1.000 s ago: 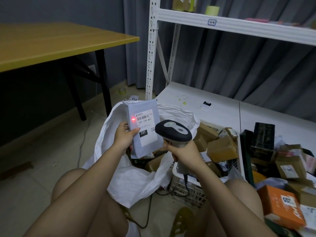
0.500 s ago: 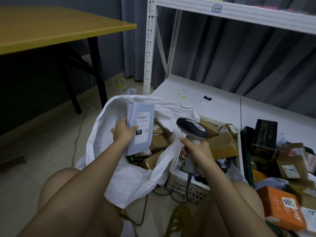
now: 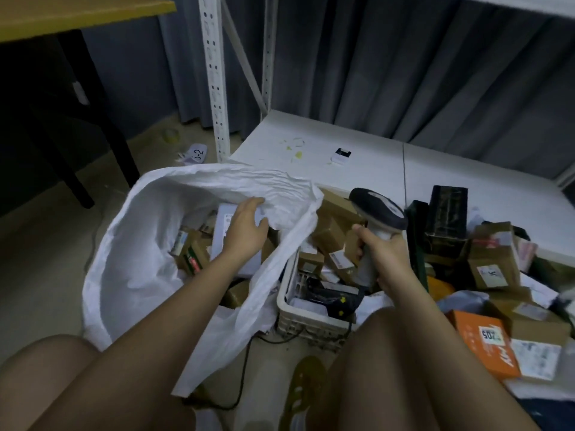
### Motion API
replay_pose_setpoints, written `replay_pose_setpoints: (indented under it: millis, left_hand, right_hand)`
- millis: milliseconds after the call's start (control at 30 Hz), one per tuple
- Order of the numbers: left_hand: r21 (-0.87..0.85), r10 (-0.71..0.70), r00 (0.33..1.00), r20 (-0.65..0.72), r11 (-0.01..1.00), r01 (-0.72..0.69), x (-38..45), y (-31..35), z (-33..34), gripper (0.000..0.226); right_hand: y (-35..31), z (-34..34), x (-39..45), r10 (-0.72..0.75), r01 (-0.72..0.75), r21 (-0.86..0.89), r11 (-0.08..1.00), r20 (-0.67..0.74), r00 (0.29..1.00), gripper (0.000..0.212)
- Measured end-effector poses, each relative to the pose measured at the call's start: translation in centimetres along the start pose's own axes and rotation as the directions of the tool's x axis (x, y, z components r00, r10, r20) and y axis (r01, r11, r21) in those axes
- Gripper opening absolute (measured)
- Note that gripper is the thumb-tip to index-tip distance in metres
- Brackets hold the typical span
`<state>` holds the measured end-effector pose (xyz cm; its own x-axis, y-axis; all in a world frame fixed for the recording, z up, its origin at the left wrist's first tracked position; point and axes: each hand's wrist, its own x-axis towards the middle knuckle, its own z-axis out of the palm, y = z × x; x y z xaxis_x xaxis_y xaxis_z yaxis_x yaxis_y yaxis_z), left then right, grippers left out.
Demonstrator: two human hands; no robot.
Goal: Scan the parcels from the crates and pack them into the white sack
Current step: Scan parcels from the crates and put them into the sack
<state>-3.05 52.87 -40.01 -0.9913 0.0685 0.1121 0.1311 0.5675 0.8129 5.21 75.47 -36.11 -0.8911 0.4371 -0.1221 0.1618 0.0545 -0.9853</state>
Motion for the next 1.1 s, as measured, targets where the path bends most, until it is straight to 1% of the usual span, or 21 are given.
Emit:
replay_pose_setpoints:
  millis: [100, 167, 300, 400, 500, 600, 667, 733, 833, 900, 967, 1000, 1033, 1100]
  left_hand:
    - [-0.068, 0.138, 0.990, 0.040, 0.988, -0.136, -0.8, 3.2, 2.4, 0.035]
    - [-0.108, 0.203, 0.976, 0.082, 0.975, -0.194, -1.3, 5.2, 4.5, 0.033]
    - [-0.141, 0.246, 0.952, 0.182, 0.965, -0.222, -1.0, 7.8, 9.7, 0.032]
    - [-0.126, 0.182, 0.945, 0.274, 0.980, -0.152, -0.1, 8.7, 13.8, 0.032]
    - [-0.079, 0.059, 0.929, 0.366, 0.996, -0.033, 1.5, 8.7, 18.3, 0.036]
    - [-0.043, -0.048, 0.890, 0.454, 0.996, 0.075, 3.4, 7.9, 23.1, 0.043]
    - [-0.037, -0.069, 0.881, 0.469, 0.995, 0.098, 4.4, 7.6, 25.9, 0.047]
    - [-0.039, -0.055, 0.877, 0.477, 0.996, 0.084, 5.4, 7.5, 28.7, 0.050]
    - [-0.027, 0.018, 0.873, 0.488, 1.000, -0.006, 7.0, 7.4, 32.6, 0.050]
    - [0.102, 0.081, 0.848, 0.523, 0.982, -0.157, 7.8, 6.8, 34.3, 0.045]
    - [0.254, 0.129, 0.819, 0.560, 0.913, -0.318, 8.4, 5.7, 35.2, 0.044]
    - [0.295, 0.138, 0.820, 0.556, 0.889, -0.349, 8.6, 5.1, 35.2, 0.045]
    - [0.313, 0.163, 0.835, 0.526, 0.876, -0.368, 8.5, 4.7, 35.1, 0.047]
    - [0.350, 0.254, 0.878, 0.405, 0.844, -0.405, 8.4, 4.5, 34.4, 0.060]
  right_hand:
    - [0.4, -2.6, 1.2, -0.012, 0.008, -0.045, 0.999, -0.087, 0.996, 0.022]
    - [0.8, -4.4, 1.7, -0.001, -0.006, -0.056, 0.998, -0.118, 0.993, 0.016]
    - [2.7, -8.0, 2.5, 0.056, -0.062, -0.017, 0.998, -0.243, 0.969, 0.032]
    - [4.7, -10.0, 3.4, 0.140, -0.139, 0.028, 0.990, -0.320, 0.937, 0.015]
    - [8.2, -11.7, 5.4, 0.232, -0.206, 0.108, 0.973, -0.373, 0.899, 0.028]
    - [10.0, -12.4, 7.2, 0.299, -0.253, 0.166, 0.953, -0.379, 0.876, 0.022]
    - [10.8, -12.6, 8.6, 0.334, -0.276, 0.199, 0.940, -0.392, 0.857, 0.021]
    - [11.7, -12.6, 10.2, 0.356, -0.287, 0.225, 0.931, -0.390, 0.849, 0.021]
    - [12.7, -12.6, 12.3, 0.380, -0.297, 0.257, 0.920, -0.389, 0.840, 0.027]
    - [13.0, -12.6, 13.4, 0.381, -0.299, 0.266, 0.917, -0.357, 0.853, 0.030]
    - [13.1, -12.7, 14.1, 0.370, -0.292, 0.263, 0.920, -0.330, 0.868, 0.033]
    - [13.3, -12.8, 14.4, 0.370, -0.293, 0.263, 0.919, -0.317, 0.873, 0.032]
    - [13.6, -12.8, 14.6, 0.371, -0.294, 0.266, 0.918, -0.314, 0.874, 0.030]
    - [13.7, -12.9, 14.7, 0.383, -0.305, 0.270, 0.913, -0.317, 0.868, 0.027]
